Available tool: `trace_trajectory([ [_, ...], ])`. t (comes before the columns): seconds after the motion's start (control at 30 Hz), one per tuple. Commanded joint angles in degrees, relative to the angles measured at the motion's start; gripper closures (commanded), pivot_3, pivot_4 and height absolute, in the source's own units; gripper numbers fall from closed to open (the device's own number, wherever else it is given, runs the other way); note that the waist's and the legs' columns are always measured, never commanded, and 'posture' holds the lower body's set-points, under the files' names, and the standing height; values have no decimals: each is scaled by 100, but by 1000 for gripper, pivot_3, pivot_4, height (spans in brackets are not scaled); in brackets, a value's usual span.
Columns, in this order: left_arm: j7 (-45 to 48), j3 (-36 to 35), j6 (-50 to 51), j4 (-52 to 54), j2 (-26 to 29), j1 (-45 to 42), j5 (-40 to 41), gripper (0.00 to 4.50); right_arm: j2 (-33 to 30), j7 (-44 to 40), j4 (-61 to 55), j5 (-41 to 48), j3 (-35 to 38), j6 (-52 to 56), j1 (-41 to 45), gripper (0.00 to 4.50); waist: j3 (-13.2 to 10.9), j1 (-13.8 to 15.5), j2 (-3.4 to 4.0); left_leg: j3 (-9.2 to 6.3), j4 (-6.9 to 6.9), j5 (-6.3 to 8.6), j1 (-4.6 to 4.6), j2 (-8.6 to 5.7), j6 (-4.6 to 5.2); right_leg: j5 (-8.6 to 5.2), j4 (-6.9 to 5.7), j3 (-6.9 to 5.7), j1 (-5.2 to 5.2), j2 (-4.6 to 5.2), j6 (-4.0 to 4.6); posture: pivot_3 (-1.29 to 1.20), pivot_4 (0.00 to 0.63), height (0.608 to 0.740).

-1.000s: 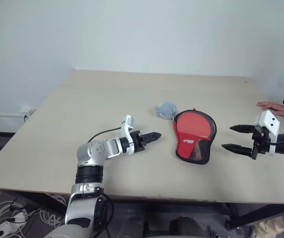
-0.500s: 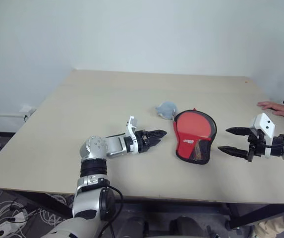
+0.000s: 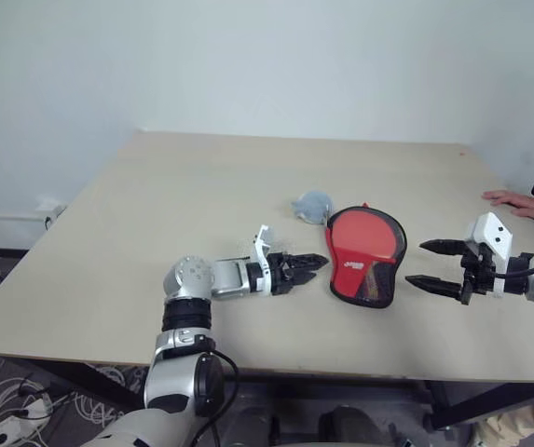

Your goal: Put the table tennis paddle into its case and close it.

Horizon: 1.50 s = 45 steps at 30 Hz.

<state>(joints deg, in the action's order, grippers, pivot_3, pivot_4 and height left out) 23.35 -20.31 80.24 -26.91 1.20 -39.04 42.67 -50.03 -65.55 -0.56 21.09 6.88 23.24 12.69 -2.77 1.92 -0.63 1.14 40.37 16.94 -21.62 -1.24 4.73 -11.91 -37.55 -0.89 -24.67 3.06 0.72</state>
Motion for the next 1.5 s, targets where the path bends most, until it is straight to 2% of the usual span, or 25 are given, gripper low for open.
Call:
trace_trajectory([
  [0.03, -75, 135, -160, -3, -121, -186, -71, 1152, 33, 107, -242, 161, 160, 53, 28, 77, 0, 0, 0, 0, 0, 0, 0, 0, 0, 0, 0, 0, 0, 1, 0, 0, 0, 729],
  [1.5, -257, 330, -697, -548, -700, -131, -157, 1152, 93, 419, -598, 332, 195, 288, -132, 77, -1, 3, -2, 1, 0, 0, -3, -2, 2, -17, 2, -3, -1, 0, -29, 0, 0, 729],
])
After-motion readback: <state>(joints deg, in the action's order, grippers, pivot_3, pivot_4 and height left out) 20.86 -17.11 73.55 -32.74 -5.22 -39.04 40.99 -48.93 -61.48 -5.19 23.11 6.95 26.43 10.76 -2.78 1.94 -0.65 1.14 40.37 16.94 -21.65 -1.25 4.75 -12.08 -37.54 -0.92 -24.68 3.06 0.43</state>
